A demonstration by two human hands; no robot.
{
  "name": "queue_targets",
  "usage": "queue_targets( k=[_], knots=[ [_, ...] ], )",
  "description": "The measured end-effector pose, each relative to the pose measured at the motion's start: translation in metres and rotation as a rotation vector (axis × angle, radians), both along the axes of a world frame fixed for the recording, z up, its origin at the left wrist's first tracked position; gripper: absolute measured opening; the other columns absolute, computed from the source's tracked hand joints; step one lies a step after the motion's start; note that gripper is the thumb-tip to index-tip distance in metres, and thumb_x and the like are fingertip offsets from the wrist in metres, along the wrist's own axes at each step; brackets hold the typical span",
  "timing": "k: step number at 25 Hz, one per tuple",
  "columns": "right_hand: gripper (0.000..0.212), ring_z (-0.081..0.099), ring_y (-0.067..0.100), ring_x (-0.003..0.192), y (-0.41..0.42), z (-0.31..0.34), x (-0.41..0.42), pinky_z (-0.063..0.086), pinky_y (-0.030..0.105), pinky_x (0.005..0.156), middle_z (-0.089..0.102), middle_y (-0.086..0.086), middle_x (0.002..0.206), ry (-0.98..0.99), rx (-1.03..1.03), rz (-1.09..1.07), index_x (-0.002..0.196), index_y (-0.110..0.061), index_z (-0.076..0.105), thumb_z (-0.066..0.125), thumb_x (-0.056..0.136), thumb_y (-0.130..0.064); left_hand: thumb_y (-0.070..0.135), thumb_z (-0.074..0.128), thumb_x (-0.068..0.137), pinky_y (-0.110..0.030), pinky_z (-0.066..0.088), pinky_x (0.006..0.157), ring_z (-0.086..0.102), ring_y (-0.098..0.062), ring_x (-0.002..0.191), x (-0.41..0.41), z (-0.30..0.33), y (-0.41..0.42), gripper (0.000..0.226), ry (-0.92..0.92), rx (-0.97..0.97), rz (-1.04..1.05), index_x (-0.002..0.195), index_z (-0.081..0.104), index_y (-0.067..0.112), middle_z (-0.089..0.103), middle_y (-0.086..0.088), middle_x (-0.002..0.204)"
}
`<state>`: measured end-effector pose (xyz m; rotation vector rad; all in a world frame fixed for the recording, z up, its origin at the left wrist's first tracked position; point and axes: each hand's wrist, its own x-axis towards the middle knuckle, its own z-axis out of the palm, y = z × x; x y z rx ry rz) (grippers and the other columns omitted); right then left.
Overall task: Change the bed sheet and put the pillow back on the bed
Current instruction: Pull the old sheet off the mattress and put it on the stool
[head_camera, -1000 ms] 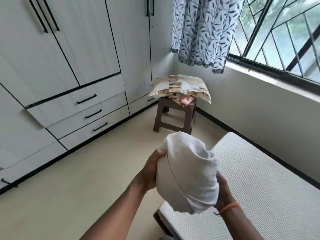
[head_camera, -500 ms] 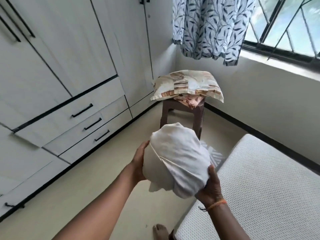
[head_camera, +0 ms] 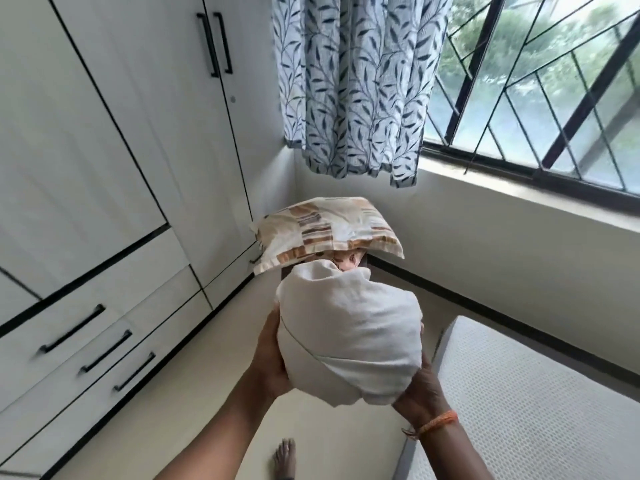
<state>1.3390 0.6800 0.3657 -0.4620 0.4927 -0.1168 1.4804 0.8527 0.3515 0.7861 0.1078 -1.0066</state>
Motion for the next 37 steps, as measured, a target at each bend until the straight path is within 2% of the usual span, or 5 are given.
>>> queue_targets(
  k=[5, 9, 16, 24, 37],
  knots=[
    [0.111, 0.064, 0.042, 0.109, -0.03, 0.002, 0.088, 0.043, 0.059, 0.095, 0.061, 0.02, 0.13, 0.053, -0.095, 0.095, 0.127, -0.013, 0.064, 0.084, 0.036, -0.074, 0.077, 0.039, 0.086, -0.048, 0.04, 0.107, 0.056, -0.033, 0.125, 0.095, 0.003, -0.042, 0.073, 0.109, 0.07, -0.107, 0.131, 0.064, 0.024, 0.06, -0.01, 0.136],
    [0.09, 0.055, 0.043, 0.121, -0.054, 0.006, 0.147, 0.017, 0.065, 0.114, 0.053, 0.023, 0.138, -0.156, 0.048, 0.063, 0.123, -0.01, 0.067, 0.093, 0.047, -0.052, 0.07, 0.057, 0.081, -0.05, 0.044, 0.104, 0.057, -0.032, 0.123, 0.167, -0.012, -0.079, 0.06, 0.142, 0.298, -0.209, 0.124, 0.067, 0.029, 0.065, -0.007, 0.129],
    [0.08, 0.07, 0.032, 0.086, -0.112, -0.001, 0.228, 0.059, 0.04, 0.07, 0.069, 0.024, 0.102, -0.081, -0.374, -0.143, 0.125, 0.005, 0.053, 0.077, 0.05, -0.01, 0.081, 0.064, 0.068, -0.052, 0.047, 0.102, 0.06, -0.022, 0.122, 0.252, -0.035, -0.148, 0.07, -0.262, 0.374, -0.114, 0.129, 0.058, 0.046, 0.064, 0.007, 0.132],
    [0.102, 0.045, 0.015, 0.13, -0.207, -0.036, 0.326, 0.042, 0.037, 0.104, 0.05, -0.004, 0.133, -0.015, -1.649, 0.159, 0.133, -0.02, 0.049, 0.093, 0.041, -0.033, 0.067, 0.085, 0.054, -0.059, 0.052, 0.09, 0.066, -0.034, 0.11, 0.306, -0.05, -0.232, 0.081, -0.116, 0.433, -0.063, 0.125, 0.062, 0.038, 0.071, -0.008, 0.119],
    [0.109, 0.019, 0.027, 0.147, -0.312, -0.073, 0.463, 0.025, 0.034, 0.118, 0.034, 0.003, 0.148, -0.239, -1.909, 0.497, 0.145, -0.003, 0.033, 0.087, 0.061, -0.047, 0.006, 0.083, 0.072, -0.026, 0.054, 0.083, 0.071, -0.016, 0.095, 0.396, -0.042, -0.318, 0.032, -0.534, 0.593, 0.265, 0.098, 0.07, 0.021, 0.075, -0.007, 0.1]
  ],
)
